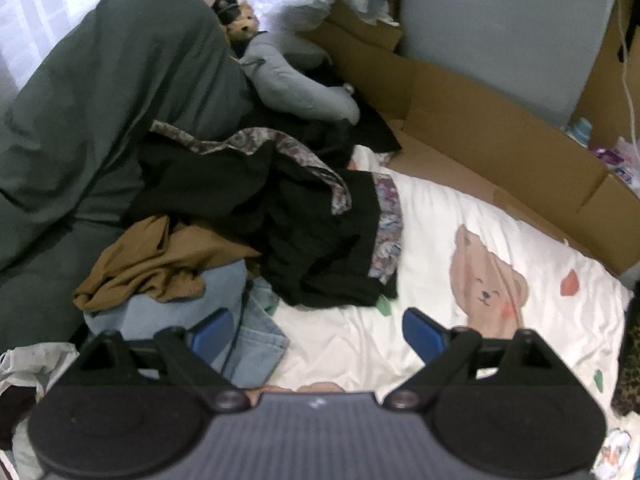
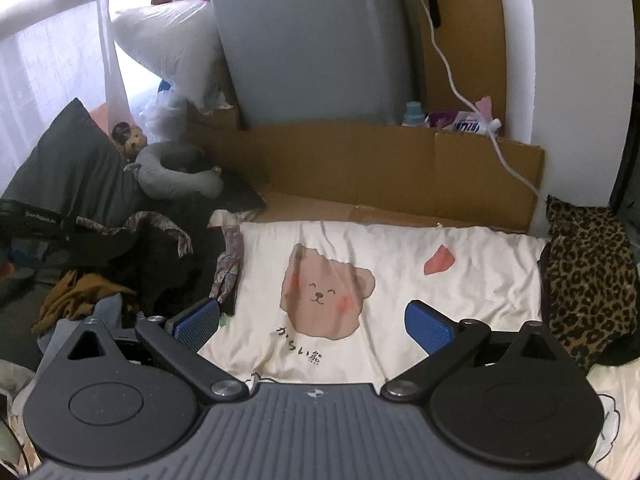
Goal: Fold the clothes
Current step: 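Move the left tool toward the clothes pile beside the grey pillow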
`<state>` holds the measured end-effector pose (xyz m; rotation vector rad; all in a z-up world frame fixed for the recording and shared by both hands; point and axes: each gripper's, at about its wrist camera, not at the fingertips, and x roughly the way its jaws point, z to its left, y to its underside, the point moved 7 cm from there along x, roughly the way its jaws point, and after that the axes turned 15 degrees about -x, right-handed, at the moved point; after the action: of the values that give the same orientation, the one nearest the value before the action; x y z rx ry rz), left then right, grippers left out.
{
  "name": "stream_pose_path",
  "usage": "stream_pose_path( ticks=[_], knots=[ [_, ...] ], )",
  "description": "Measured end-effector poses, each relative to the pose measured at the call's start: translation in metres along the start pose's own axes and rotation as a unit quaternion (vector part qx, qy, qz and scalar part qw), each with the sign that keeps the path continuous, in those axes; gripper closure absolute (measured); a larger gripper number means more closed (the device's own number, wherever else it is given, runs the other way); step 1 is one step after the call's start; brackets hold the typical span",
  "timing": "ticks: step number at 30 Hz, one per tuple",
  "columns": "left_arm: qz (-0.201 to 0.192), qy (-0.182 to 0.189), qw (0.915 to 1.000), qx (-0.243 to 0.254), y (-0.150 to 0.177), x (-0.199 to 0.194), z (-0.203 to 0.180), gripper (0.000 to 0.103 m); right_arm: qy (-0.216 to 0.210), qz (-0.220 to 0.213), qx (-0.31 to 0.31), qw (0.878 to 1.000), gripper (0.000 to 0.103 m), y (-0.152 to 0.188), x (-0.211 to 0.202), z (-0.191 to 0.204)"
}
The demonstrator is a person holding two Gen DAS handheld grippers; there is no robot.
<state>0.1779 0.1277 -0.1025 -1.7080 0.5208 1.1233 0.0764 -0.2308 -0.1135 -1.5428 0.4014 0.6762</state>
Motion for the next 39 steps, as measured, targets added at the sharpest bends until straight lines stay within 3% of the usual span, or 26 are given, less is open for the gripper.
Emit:
stream_pose_path(
  ticks=[5,10,15,18,26,29,32,39],
  knots=[
    [0.009,0.017,0.9992,-0.035,-0.011,0.027,0.016,0.011,-0.011,0.008,0.006,1.000,0.001,0.015,0.016,-0.004],
    [-0.035,0.005,0.9985,-0.041,-0.032,0.053,0.028,0.011,-0.024,0.025,0.016,0.999,0.002,0.032,0.036,-0.009],
    [-0.045,0.014,0.9955,-0.082,-0.042,0.079,0.046,0.011,-0.030,0.036,0.033,0.998,0.002,0.046,0.050,-0.020],
    [-0.067,0.012,0.9924,-0.103,-0.042,0.092,0.061,0.011,-0.034,0.034,0.043,0.998,0.002,0.053,0.057,-0.024],
    [-0.052,-0.009,0.9843,-0.168,-0.029,0.127,0.127,0.011,-0.053,0.053,0.055,0.996,0.002,0.076,0.070,-0.017],
    [-0.055,-0.008,0.9770,-0.206,-0.023,0.135,0.150,0.011,-0.057,0.063,0.063,0.994,0.002,0.083,0.075,-0.012],
    [-0.052,-0.013,0.9768,-0.207,-0.022,0.147,0.159,0.012,-0.061,0.073,0.071,0.993,0.002,0.091,0.079,-0.008],
    [-0.075,0.018,0.9766,-0.201,-0.046,0.156,0.157,0.014,-0.075,0.082,0.054,0.992,0.002,0.097,0.085,0.011]
  ],
)
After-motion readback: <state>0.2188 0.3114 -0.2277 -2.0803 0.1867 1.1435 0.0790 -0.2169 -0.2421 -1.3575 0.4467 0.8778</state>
